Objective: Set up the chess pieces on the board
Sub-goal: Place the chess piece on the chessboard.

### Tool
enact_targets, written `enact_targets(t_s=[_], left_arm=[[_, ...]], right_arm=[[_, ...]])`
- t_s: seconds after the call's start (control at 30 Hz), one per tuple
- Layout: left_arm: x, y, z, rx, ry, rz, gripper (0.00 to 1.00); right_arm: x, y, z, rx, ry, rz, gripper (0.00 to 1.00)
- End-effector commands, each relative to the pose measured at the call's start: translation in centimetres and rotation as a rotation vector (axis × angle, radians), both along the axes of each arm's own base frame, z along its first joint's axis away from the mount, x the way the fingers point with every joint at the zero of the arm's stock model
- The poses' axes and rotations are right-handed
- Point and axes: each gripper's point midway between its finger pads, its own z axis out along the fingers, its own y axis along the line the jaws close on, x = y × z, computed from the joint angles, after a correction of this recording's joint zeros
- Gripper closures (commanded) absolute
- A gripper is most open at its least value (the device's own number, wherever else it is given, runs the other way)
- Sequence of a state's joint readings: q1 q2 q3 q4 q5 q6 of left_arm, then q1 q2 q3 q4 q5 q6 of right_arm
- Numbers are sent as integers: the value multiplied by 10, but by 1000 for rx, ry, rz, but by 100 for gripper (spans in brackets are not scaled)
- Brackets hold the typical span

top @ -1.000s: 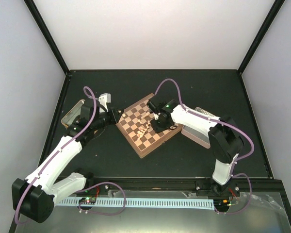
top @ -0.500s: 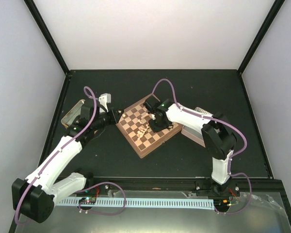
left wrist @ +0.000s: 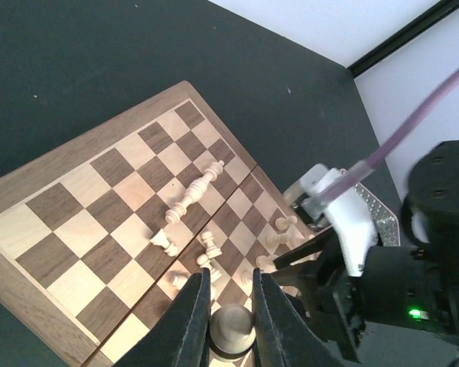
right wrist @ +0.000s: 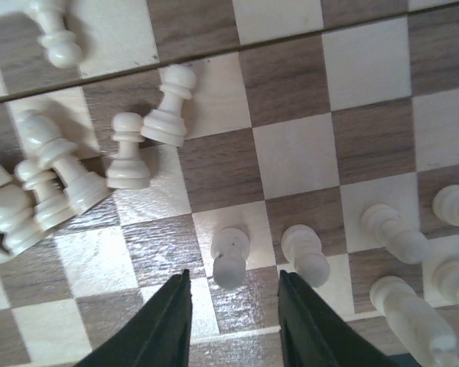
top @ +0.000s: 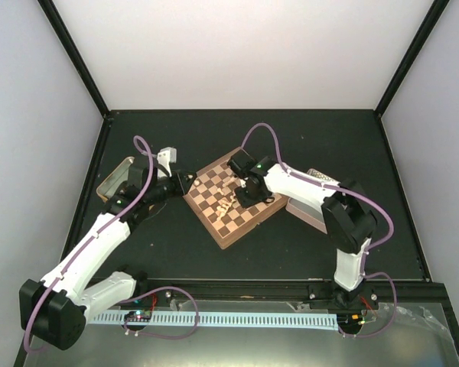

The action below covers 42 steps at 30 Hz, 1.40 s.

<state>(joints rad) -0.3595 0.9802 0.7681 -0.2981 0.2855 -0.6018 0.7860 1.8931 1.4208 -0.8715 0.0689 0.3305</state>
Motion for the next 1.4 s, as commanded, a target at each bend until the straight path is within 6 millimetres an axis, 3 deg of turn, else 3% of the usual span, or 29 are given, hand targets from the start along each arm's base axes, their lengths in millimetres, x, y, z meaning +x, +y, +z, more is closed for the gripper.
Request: enact_targets(t_s=[0.0,0.1,0.2,0.27,0.37,0.5,0.73,0.83,0.97,1.07,1.23,1.37], left_arm=[[-2,-15,6,-52,4,-64,98],[-7,-31,14,-148,24,-129,98],[-13,-47,26,-253,39,-197,98],[-17,-57,37,-319,47,-245,98],[-22,-67,50,-391,65,-295,98],[-27,-72,62,-423,67,-315,98],[-31,-76,71,-466,78,-342,97],[-29,-78,71,-473,80,-341,97],[-29,-80,71,-485,93,-350,96],[-30,-81,71,-483,101,-356,84],[-35,-81,79,-420,41,-432,64],[-46,-84,71,-381,74,-525,58]], right_arm=[[5,9,47,146,-112,-40,64],[-3,32,78,326,-155,76,61],[-27,58,114,539,-186,267,58],[-43,69,139,675,-216,369,51],[-58,78,172,817,-265,458,42],[-61,83,195,884,-307,491,40],[-48,88,201,869,-337,466,44],[-40,89,203,860,-360,441,67],[-33,86,201,841,-381,401,84],[-30,83,200,824,-404,389,91],[-37,75,198,784,-466,507,93],[-46,67,203,791,-489,603,91]])
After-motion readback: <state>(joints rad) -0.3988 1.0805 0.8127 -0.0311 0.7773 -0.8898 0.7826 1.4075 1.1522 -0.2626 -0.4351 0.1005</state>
